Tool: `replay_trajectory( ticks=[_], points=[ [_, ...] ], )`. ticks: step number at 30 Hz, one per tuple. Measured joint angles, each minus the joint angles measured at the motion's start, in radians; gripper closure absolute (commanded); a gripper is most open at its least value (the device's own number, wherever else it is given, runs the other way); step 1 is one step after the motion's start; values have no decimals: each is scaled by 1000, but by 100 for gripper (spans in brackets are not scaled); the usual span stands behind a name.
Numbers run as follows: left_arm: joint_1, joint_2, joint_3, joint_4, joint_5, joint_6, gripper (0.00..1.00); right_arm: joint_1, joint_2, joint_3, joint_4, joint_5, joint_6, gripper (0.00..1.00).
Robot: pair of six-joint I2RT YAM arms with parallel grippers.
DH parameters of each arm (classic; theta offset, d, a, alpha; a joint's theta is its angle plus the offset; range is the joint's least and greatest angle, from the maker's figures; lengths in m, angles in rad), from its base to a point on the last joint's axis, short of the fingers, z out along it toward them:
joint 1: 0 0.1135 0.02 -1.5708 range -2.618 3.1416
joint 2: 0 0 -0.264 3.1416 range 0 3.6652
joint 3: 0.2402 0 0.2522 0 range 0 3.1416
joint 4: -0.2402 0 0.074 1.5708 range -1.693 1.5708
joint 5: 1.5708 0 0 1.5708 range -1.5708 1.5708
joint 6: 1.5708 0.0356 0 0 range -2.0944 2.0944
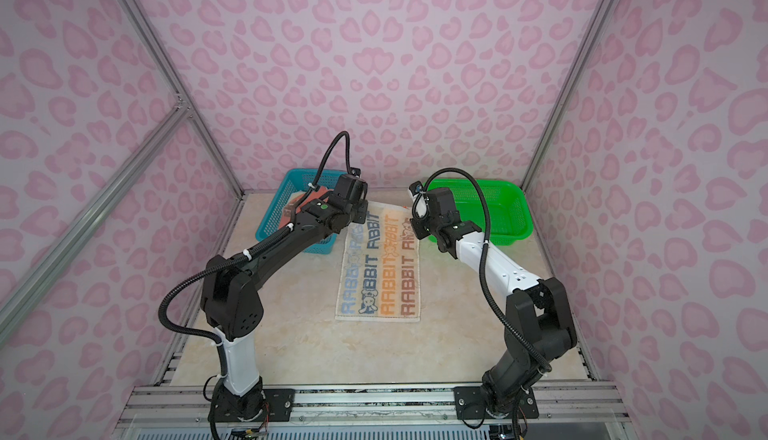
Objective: Fold and stack the towels
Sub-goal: 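Lower the hanging towel flat onto the table with both grippers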
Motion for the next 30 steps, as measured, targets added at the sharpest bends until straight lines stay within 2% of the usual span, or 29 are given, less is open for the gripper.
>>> replay_trajectory(
  ticks=[4,16,24,30],
  points=[
    [0,-26,-89,16,18,-11,98,0,-18,-48,3,-26,8,100],
    [-18,-249,-359,90,104,-11,98,2,-127,-204,-18,-145,56,100],
    [-83,-287,-462,90,108,-49,98,8,-161,-298,-55,-190,121,100],
    [-92,-338,-503,63,100,-90,98,27,-211,-346,-71,-221,140,100]
  ],
)
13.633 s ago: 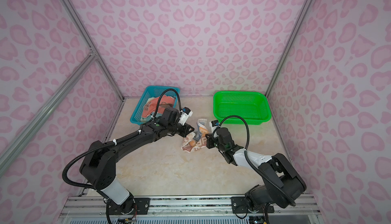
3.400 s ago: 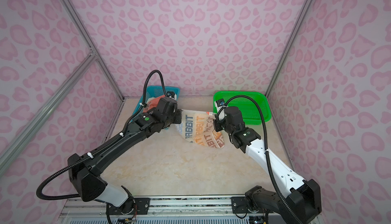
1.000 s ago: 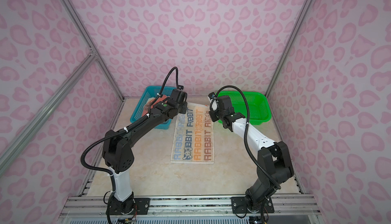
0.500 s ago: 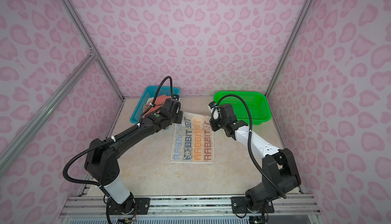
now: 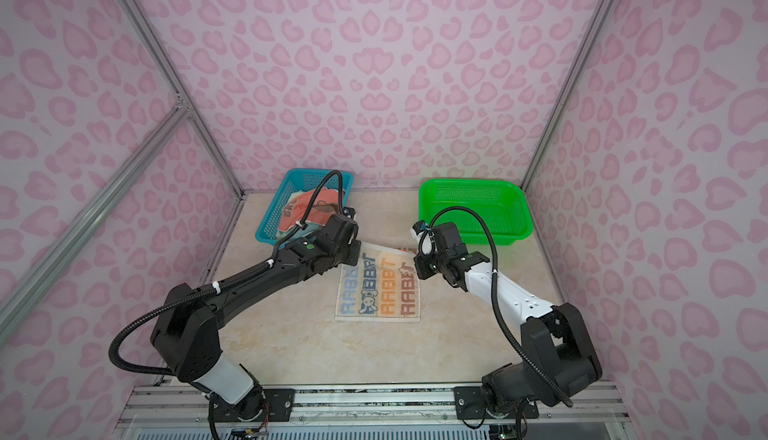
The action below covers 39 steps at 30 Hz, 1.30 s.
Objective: Fold and stack the towels
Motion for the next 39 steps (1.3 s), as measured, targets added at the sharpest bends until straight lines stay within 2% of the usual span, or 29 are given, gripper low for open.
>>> replay_trajectory(
  ticks=[11,26,28,32,35,39],
  points=[
    [-40,-86,-84,-42,35,-51,98,32,-86,-70,-47,-13,17,100],
    [-92,-55,-264,6,107,-152,97,148,-33,-188,-31,24,103,100],
    [-105,-51,-289,21,103,-156,92,169,-30,-204,-29,43,119,97],
    [-135,-48,-339,32,99,-169,75,206,-26,-229,-29,76,135,88],
    [-147,-50,-367,37,80,-181,55,225,-25,-247,-32,95,141,76],
    [-166,-79,-404,36,60,-198,49,245,-60,-276,-41,113,153,66]
  ],
)
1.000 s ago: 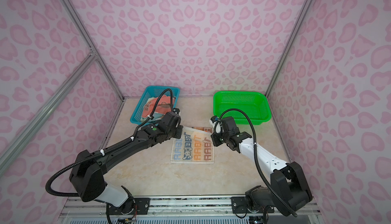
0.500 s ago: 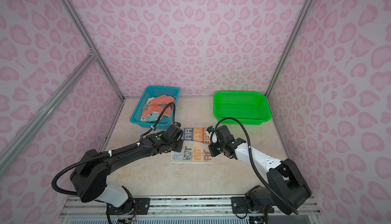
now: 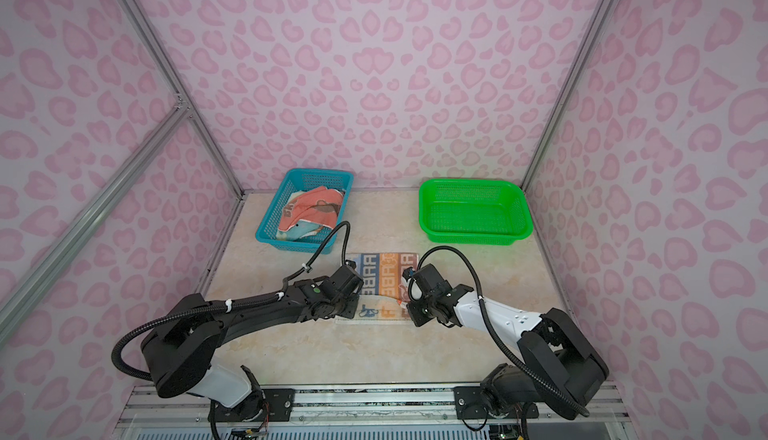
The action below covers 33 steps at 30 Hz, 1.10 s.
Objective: Fold and stack the towels
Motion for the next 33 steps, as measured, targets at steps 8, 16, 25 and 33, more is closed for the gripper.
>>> replay_trajectory(
  ticks=[8,16,25,33],
  points=[
    [-34,-88,-80,2,-34,-42,47,10,-140,-55,-37,8,34,60],
    [-53,-203,-116,-15,-90,-77,46,10,-236,-70,-61,42,66,58],
    [-53,-321,-92,-63,-197,-86,35,10,-159,-20,-24,66,98,58],
    [23,-174,22,-58,-196,-63,32,1,-8,55,17,97,118,56]
  ],
)
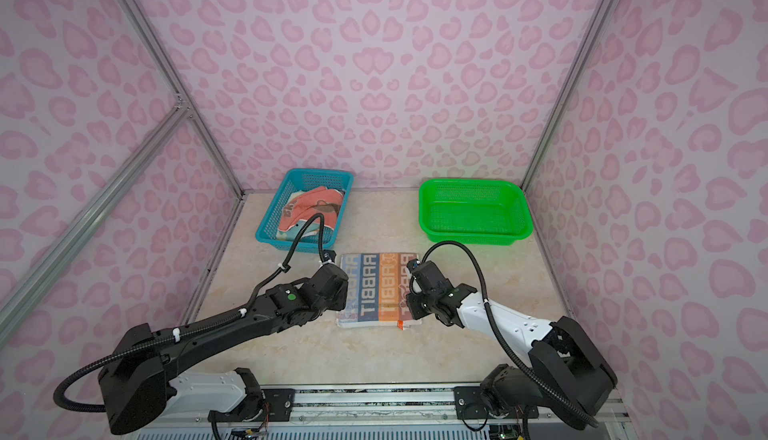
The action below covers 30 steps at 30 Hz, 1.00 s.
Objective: Fold and stack the towels
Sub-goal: 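Open both grippers and draw them back from the folded towel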
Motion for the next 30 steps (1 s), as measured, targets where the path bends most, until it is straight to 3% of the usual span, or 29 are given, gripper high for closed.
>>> replay_trajectory(
  ticks=[12,30],
  points=[
    [122,381,301,67,119,71,32,-104,209,212,62,-2,-13,54],
    [297,723,688,76,214,151,31,-191,462,415,107,-58,-26,52]
  ],
)
